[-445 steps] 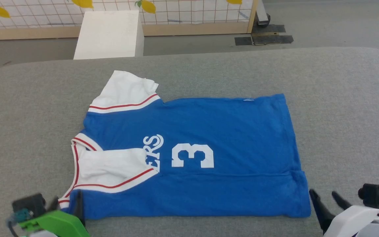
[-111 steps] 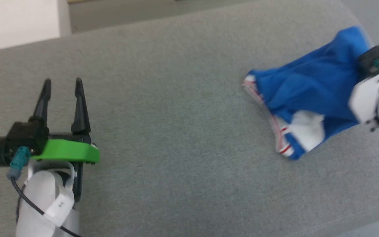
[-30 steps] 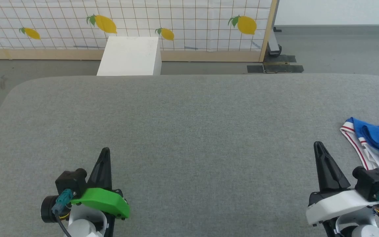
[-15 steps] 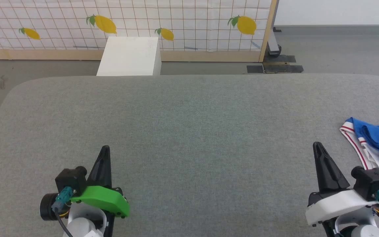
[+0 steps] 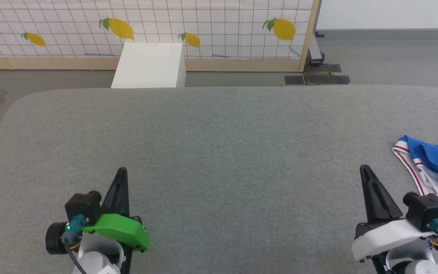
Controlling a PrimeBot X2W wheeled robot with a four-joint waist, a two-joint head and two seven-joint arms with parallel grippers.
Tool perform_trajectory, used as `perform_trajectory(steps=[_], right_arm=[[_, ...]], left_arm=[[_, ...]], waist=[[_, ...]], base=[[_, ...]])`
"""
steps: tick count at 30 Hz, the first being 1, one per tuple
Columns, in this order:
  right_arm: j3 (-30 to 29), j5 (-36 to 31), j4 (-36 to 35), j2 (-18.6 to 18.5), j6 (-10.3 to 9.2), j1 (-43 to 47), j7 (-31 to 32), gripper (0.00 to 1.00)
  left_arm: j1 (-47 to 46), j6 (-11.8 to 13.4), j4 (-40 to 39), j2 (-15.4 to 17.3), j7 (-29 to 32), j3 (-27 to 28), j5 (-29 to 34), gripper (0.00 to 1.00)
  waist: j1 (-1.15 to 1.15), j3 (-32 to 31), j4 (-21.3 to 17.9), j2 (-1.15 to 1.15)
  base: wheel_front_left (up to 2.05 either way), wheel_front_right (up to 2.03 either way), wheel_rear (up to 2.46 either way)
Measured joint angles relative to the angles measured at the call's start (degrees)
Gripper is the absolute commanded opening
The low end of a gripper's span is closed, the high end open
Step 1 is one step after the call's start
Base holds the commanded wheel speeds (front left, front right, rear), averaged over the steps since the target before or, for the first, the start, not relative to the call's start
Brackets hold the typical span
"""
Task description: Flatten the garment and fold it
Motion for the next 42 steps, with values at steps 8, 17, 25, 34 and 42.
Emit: perform_trajectory(steps=[8, 17, 25, 34, 42], right_arm=[[0.12, -0.44, 0.0, 0.0, 0.0, -0.01, 0.41, 0.0], [0.26, -0.99, -0.01, 0.0, -0.01, -0.03, 0.9, 0.0], [0.4, -1.53, -0.01, 0.01, -0.01, -0.05, 1.25, 0.0], [0.55, -2.12, -0.02, 0.01, -0.01, -0.07, 1.49, 0.0], [0.7, -2.74, -0.02, 0.01, -0.01, -0.08, 2.0, 0.0]], left_arm=[[0.6, 0.11, -0.96, -0.05, 0.78, 0.07, 1.31, 0.0], [0.88, 0.57, -2.21, -0.16, 1.77, 0.13, 2.02, 0.0], [1.6, 0.77, -3.47, -0.22, 2.79, 0.16, 2.81, 0.0], [1.77, 1.04, -4.6, -0.27, 3.79, 0.2, 3.37, 0.0], [2.36, 1.35, -5.72, -0.38, 4.79, 0.22, 4.78, 0.0]], waist=[[0.0, -0.02, -0.06, 0.0], [0.0, -0.04, -0.12, 0.0], [0.0, -0.06, -0.18, 0.0], [0.0, -0.08, -0.25, 0.0], [0.0, -0.1, -0.31, 0.0]], base=[[0.0, 0.0, 0.0], [0.0, 0.0, 0.0], [0.0, 0.0, 0.0], [0.0, 0.0, 0.0], [0.0, 0.0, 0.0]])
